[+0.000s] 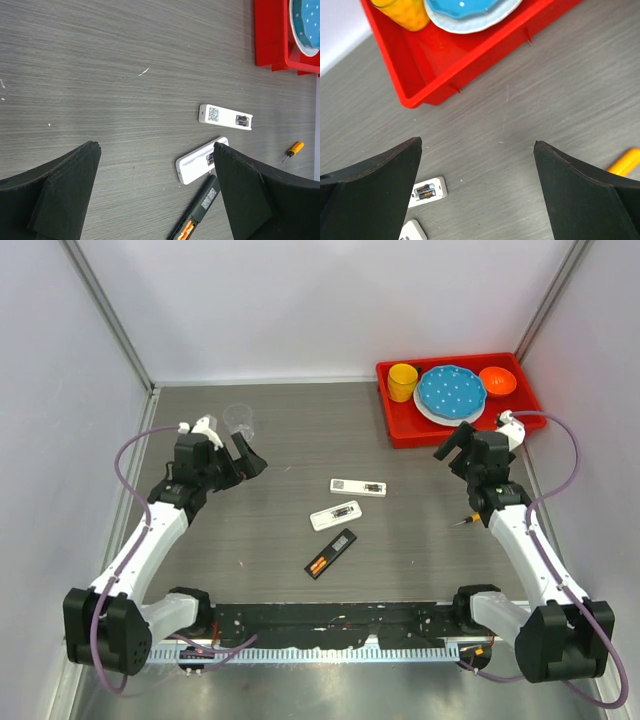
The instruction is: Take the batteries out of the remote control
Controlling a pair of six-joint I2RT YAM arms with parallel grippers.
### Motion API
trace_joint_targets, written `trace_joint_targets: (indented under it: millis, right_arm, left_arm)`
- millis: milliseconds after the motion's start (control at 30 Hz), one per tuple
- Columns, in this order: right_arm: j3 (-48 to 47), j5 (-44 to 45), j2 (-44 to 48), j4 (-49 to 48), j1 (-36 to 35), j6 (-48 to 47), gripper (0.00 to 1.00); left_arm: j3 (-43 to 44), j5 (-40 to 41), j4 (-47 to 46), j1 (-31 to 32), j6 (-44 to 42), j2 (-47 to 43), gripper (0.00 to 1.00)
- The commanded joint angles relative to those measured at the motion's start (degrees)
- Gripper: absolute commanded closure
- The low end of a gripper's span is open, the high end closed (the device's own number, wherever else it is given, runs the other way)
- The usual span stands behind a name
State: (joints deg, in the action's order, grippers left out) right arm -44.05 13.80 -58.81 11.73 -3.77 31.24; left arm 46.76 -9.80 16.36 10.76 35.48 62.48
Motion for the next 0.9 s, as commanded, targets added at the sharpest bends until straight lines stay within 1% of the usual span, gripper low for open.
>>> trace_joint_targets:
  millis: [0,133,200,300,400,433,500,533,567,600,633,667,733,867]
  right_arm:
    - [-3.7,1.1,-1.6,6.8,1.8,2.2,0.00]
    - [-4.7,2.5,-3.8,11.8,3.1,3.9,0.02]
    - [-4.9,1.5,-4.8,14.5,5.3,4.3,0.03]
    - [-5.1,1.1,-6.7,18.1,8.1,5.1,0.05]
    - [-5.0,0.9,-8.8,22.7,12.4,7.7,0.14]
    - [-5.1,0.4,-9.4,23.9,15.1,8.4,0.19]
    - [-4.8,-1.6,-11.4,26.8,18.9,9.9,0.23]
    - [-4.6,-4.7,-11.9,27.3,20.8,10.1,0.25]
    - [-4.0,-6.2,-12.7,27.8,24.8,10.3,0.26]
    - [-2.7,-7.7,-13.7,28.0,26.7,10.8,0.27]
    - [-2.1,-10.3,-14.1,28.0,28.6,10.8,0.32]
    - [-1.4,-11.2,-14.6,27.7,31.1,10.9,0.33]
    - [0.2,-11.9,-15.2,27.0,32.5,11.4,0.36]
    - [2.0,-11.8,-15.0,23.3,32.7,13.2,0.37]
  left_arm:
    - [2.8,-2.1,-0.1,0.0,-1.3,2.6,0.00]
    - [3.9,-3.2,0.8,0.6,-2.5,6.5,0.00]
    - [4.7,-2.9,2.1,1.6,-4.4,9.2,0.00]
    - [6.2,0.2,3.9,3.9,-6.1,12.2,0.00]
    - [7.1,2.3,4.4,6.1,-7.2,14.5,0.00]
    - [7.3,2.3,4.4,6.5,-7.3,15.1,0.00]
    - [7.3,1.7,3.7,6.7,-7.4,16.3,0.01]
    - [7.3,1.5,3.2,6.6,-7.3,16.5,0.00]
    - [7.3,1.2,2.7,6.7,-7.4,16.8,0.00]
    - [7.5,0.9,2.5,6.7,-7.4,17.2,0.00]
    - [7.5,0.8,2.1,6.6,-7.5,17.4,0.00]
    - [7.4,0.8,2.0,6.7,-7.7,17.5,0.00]
    - [7.5,1.1,1.9,6.7,-8.1,17.7,0.00]
    - [7.1,1.1,1.3,6.7,-8.5,18.1,0.00]
